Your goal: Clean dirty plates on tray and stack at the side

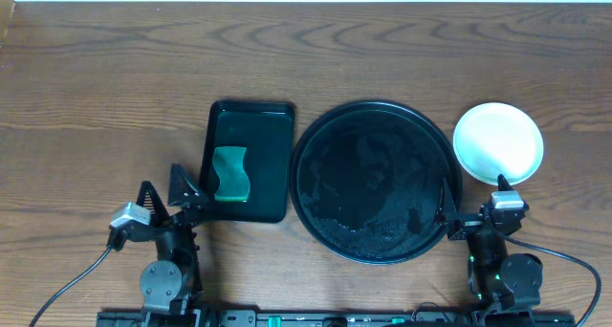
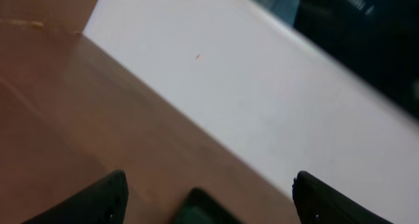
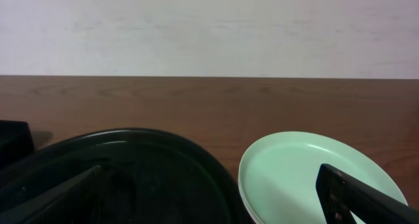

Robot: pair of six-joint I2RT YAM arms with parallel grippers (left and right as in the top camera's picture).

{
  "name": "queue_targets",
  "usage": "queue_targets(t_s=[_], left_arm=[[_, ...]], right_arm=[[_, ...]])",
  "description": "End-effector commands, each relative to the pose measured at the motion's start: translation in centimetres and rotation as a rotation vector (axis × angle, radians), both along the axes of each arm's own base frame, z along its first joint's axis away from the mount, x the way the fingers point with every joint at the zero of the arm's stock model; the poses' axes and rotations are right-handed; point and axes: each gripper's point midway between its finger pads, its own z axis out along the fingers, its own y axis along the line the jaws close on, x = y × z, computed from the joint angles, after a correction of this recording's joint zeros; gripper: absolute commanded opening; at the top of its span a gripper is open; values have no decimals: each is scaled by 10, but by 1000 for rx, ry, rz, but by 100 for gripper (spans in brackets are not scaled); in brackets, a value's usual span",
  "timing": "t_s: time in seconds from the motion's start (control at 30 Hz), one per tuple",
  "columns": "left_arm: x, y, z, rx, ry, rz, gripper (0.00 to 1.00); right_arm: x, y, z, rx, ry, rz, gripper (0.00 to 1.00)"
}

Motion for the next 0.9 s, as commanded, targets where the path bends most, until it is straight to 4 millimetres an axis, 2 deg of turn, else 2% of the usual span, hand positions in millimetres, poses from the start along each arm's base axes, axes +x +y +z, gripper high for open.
queue_targets(t_s=[0.0, 0.27, 0.6, 0.77, 0.87], left_arm=[[1, -2, -13, 111, 81, -11, 81], [0, -5, -49, 253, 263, -41, 80], [3, -26, -51, 464, 293, -168, 80], [4, -32, -52, 474, 290, -205, 80], [4, -45, -54, 519, 284, -286, 81]], right_arm=[[0, -1, 0, -11, -2, -2, 99], [0, -1, 0, -11, -2, -2, 99], [0, -1, 0, -11, -2, -1, 99], [0, -1, 0, -11, -2, -2, 99], [0, -1, 0, -11, -2, -2, 99]])
